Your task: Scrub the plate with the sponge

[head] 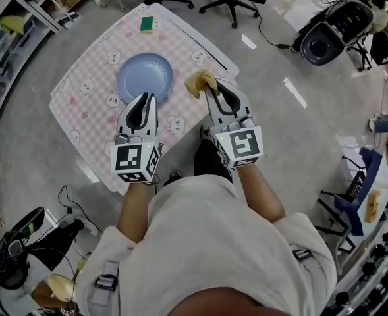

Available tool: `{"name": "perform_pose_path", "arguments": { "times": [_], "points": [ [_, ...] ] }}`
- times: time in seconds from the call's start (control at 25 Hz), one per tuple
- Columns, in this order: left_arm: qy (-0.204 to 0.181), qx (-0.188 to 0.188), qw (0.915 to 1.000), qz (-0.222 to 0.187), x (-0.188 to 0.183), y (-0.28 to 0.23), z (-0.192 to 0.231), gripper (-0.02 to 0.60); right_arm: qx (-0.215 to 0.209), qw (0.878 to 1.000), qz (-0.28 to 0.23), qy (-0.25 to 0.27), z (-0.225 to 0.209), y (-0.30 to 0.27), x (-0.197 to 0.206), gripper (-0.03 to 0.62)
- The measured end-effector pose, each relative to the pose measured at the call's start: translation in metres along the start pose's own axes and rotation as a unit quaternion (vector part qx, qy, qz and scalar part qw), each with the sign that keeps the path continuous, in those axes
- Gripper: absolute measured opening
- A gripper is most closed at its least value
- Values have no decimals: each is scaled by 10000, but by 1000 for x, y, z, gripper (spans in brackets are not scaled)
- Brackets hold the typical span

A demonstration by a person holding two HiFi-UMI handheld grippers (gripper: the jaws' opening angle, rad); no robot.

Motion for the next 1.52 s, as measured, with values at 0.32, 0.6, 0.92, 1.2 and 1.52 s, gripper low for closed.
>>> {"name": "perform_pose_path", "arguments": {
  "times": [0.32,0.6,0.92,1.2,1.52],
  "points": [
    [222,-782,9963,276,-15,-82,11,66,-909,9957,-73,-132,-70,-91,-4,57],
    [780,-1896,9748,876,31,-94,49,66,-1955,9805,161,-136,-76,-155,23,57],
    [1223,-2886,9369,1547,101,-55,94,68,-3062,9503,571,16,-14,-205,63,57],
    [1975,-3249,9074,1788,158,-37,137,74,-3721,9221,940,503,37,-239,93,58],
    [3155,-3224,8710,1946,216,-39,183,75,-4050,8966,1504,968,70,-282,134,58]
  ]
}}
Point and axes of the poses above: the fingertips, and each gripper's own axes: y backward along the fingers, z to its left, x out of its underside, the point moved 3 cm from there along y, backward along the fingers, and after that the axes turned 1 degree about -z, right-handed, at the moved point
